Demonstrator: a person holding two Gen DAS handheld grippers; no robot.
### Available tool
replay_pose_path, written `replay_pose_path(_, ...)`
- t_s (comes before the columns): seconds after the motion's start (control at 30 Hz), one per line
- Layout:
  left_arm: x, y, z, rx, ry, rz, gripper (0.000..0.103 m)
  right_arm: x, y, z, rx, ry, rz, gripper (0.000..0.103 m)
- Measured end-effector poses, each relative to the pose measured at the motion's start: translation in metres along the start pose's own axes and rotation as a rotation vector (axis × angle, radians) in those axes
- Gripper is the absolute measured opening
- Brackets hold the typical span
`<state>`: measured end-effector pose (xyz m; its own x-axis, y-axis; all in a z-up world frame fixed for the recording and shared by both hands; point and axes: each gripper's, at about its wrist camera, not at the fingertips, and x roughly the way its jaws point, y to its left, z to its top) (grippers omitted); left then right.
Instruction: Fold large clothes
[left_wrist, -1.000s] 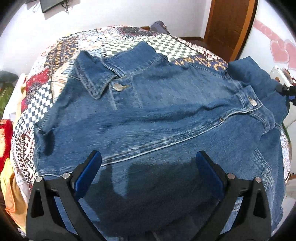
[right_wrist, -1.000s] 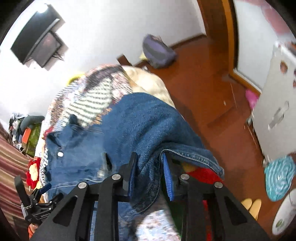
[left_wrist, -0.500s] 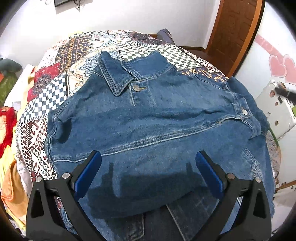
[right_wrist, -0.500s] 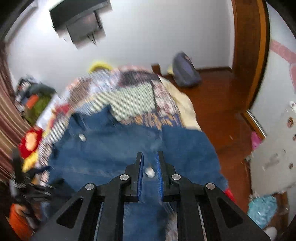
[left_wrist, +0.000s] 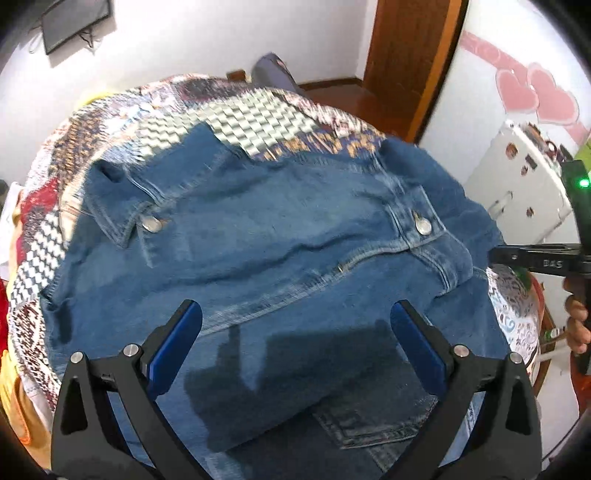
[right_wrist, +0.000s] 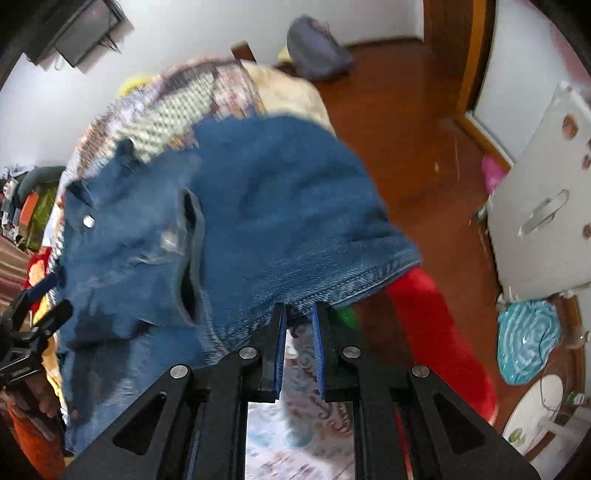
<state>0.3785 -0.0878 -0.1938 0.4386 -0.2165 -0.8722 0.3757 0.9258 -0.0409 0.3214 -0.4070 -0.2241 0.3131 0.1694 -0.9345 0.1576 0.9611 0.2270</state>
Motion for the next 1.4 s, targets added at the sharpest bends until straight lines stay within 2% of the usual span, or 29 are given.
replay_pose_path(0.1,0.011,-0.003,-0.008,0.023,0.036,0.023,0.103,0.005,0.005,-0.004,-0.095,-0.007,-0.030,0.010)
replay_pose_path(0.27,0.019,0.007,-0.019,0.033,0.066,0.067,0.103,0.006,0.027,-0.013,-0.293,-0.008,-0.179,0.010)
replay_pose_path(0.4,0.022,0.018,-0.018,-0.013,0.078,0.053,0.103,0.003,0.025,-0.018,-0.315,-0.012,-0.202,0.010)
replay_pose_path(0.5,0.020,0.009,-0.007,-0.005,0.074,0.021,0.103,-0.010,0.017,-0.017,-0.248,-0.022,-0.152,0.010)
replay_pose_path(0.57,0.017,-0.009,0.007,0.039,0.054,0.016,0.103,-0.026,0.003,-0.018,-0.172,-0.039,-0.116,0.010)
replay_pose_path(0.77,0.013,-0.095,0.049,0.207,-0.010,-0.075,0.103,-0.066,-0.030,-0.018,-0.062,-0.106,-0.142,0.010)
replay_pose_path(0.97,0.048,-0.183,0.064,0.344,0.053,-0.157,0.102,-0.079,-0.057,-0.025,0.019,-0.113,-0.120,0.010)
replay_pose_path(1.03,0.065,-0.203,0.062,0.376,0.091,-0.165,0.095,-0.076,-0.059,-0.027,0.038,-0.109,-0.108,0.010)
replay_pose_path(1.13,0.094,-0.215,0.058,0.374,0.159,-0.133,0.083,-0.074,-0.070,-0.030,0.058,-0.097,-0.087,0.010)
replay_pose_path(1.23,0.103,-0.217,0.054,0.368,0.145,-0.130,0.081,-0.070,-0.075,-0.032,0.079,-0.086,-0.072,0.010)
replay_pose_path(1.3,0.101,-0.219,0.054,0.383,0.123,-0.118,0.070,-0.068,-0.078,-0.032,0.093,-0.079,-0.059,0.010)
replay_pose_path(1.33,0.099,-0.220,0.054,0.386,0.119,-0.114,0.061,-0.066,-0.079,-0.032,0.100,-0.076,-0.055,0.010)
replay_pose_path(1.37,0.097,-0.221,0.055,0.382,0.119,-0.118,0.042,-0.065,-0.080,-0.031,0.111,-0.071,-0.049,0.010)
replay_pose_path(1.4,0.097,-0.221,0.058,0.375,0.122,-0.132,0.032,-0.063,-0.081,-0.031,0.118,-0.067,-0.042,0.010)
